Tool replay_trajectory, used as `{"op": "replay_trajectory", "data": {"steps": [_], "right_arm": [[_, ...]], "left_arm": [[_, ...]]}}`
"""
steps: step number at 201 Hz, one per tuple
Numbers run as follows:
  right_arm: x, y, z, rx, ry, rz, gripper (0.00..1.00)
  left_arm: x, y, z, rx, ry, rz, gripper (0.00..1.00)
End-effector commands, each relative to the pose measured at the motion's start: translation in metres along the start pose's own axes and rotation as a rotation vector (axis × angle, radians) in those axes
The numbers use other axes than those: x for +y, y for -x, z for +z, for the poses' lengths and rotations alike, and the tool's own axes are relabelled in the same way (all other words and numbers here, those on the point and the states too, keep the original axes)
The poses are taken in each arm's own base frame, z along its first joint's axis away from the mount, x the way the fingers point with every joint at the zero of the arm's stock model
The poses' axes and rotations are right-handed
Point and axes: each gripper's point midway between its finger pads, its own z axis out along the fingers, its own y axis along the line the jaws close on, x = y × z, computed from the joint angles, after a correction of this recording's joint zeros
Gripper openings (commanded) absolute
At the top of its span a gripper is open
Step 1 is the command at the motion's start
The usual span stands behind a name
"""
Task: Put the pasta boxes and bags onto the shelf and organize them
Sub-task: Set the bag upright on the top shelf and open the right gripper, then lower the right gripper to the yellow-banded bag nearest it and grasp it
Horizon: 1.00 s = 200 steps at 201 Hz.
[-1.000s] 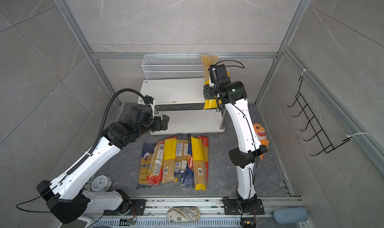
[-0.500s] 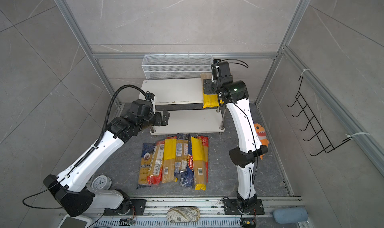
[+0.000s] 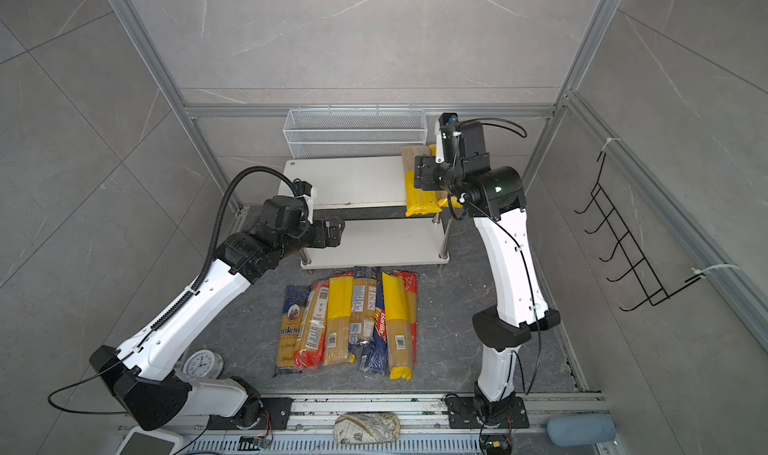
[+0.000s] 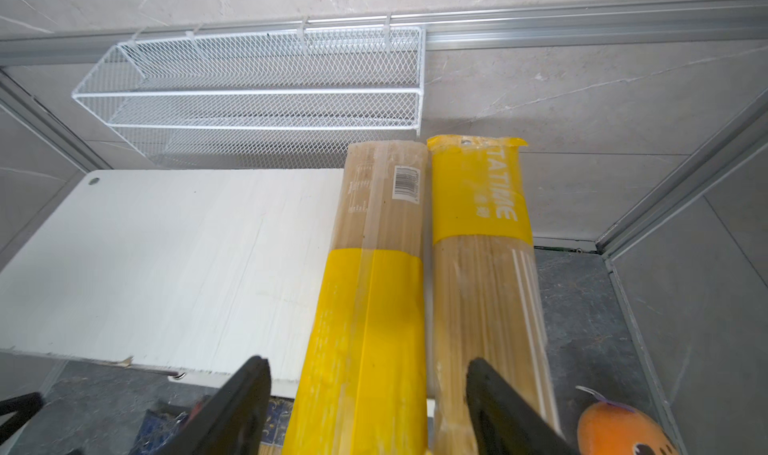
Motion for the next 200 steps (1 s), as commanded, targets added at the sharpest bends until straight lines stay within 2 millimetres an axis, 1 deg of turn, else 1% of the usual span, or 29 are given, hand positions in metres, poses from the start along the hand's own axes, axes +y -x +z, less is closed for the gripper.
{"op": "replay_trajectory", "data": {"steps": [1, 3, 7, 24, 37, 50, 65, 91, 93, 94, 95, 96, 97, 98, 101, 114, 139, 142, 151, 158, 167, 200], "right_arm": [[0.001, -0.012, -0.028, 0.033, 0.033, 0.023, 0.78], [0.002, -0.012, -0.031, 0.029, 0.038, 0.025, 0.78], [0.003, -0.021, -0.029, 0.058, 0.040, 0.023, 0.78], [0.010, -0.040, -0.041, 0.100, 0.066, 0.016, 0.79], [0.014, -0.057, -0.049, 0.137, 0.070, 0.002, 0.79], [0.016, -0.077, -0.057, 0.179, 0.077, 0.007, 0.79], [0.022, -0.104, -0.065, 0.235, 0.104, 0.030, 0.79], [0.030, -0.161, -0.075, 0.338, 0.155, 0.096, 0.79], [0.031, -0.165, -0.076, 0.343, 0.160, 0.101, 0.79], [0.032, -0.164, -0.078, 0.338, 0.168, 0.108, 0.79], [0.032, -0.170, -0.076, 0.353, 0.163, 0.107, 0.79], [0.033, -0.169, -0.078, 0.348, 0.171, 0.112, 0.79], [0.032, -0.174, -0.077, 0.359, 0.167, 0.111, 0.79], [0.033, -0.173, -0.079, 0.354, 0.174, 0.118, 0.79], [0.034, -0.180, -0.079, 0.366, 0.178, 0.125, 0.79], [0.037, -0.213, -0.078, 0.423, 0.187, 0.151, 0.83], [0.042, -0.269, -0.074, 0.509, 0.205, 0.182, 0.83], [0.042, -0.272, -0.074, 0.513, 0.206, 0.184, 0.84], [0.043, -0.291, -0.070, 0.546, 0.211, 0.186, 0.84], [0.045, -0.301, -0.068, 0.563, 0.217, 0.185, 0.84], [0.047, -0.318, -0.063, 0.598, 0.225, 0.181, 0.84], [0.055, -0.381, -0.040, 0.725, 0.237, 0.168, 0.84]], "left_arm": [[-0.007, 0.005, -0.011, -0.036, -0.057, -0.061, 1.00], [-0.007, 0.004, -0.011, -0.035, -0.059, -0.064, 1.00], [-0.007, 0.002, -0.011, -0.031, -0.062, -0.070, 1.00], [-0.009, -0.010, -0.012, -0.009, -0.069, -0.091, 1.00], [-0.013, -0.022, -0.013, 0.007, -0.067, -0.092, 1.00], [-0.021, -0.035, -0.015, 0.026, -0.069, -0.079, 1.00], [-0.029, -0.052, -0.017, 0.052, -0.067, -0.066, 1.00], [-0.041, -0.080, -0.025, 0.087, -0.063, -0.048, 1.00], [-0.041, -0.083, -0.025, 0.091, -0.061, -0.045, 1.00], [-0.042, -0.084, -0.025, 0.092, -0.062, -0.045, 1.00], [-0.042, -0.085, -0.026, 0.091, -0.062, -0.045, 1.00], [-0.042, -0.086, -0.026, 0.093, -0.060, -0.044, 1.00], [-0.043, -0.088, -0.026, 0.095, -0.060, -0.042, 1.00], [-0.043, -0.088, -0.026, 0.096, -0.060, -0.042, 1.00], [-0.043, -0.092, -0.027, 0.099, -0.057, -0.038, 1.00], [-0.044, -0.107, -0.031, 0.113, -0.050, -0.028, 1.00], [-0.040, -0.136, -0.037, 0.151, -0.034, -0.035, 1.00], [-0.040, -0.140, -0.037, 0.157, -0.034, -0.035, 1.00], [-0.039, -0.147, -0.041, 0.161, -0.030, -0.039, 1.00], [-0.038, -0.154, -0.043, 0.167, -0.026, -0.041, 1.00], [-0.036, -0.161, -0.045, 0.172, -0.021, -0.047, 1.00], [-0.020, -0.191, -0.052, 0.206, 0.041, -0.080, 1.00]]}}
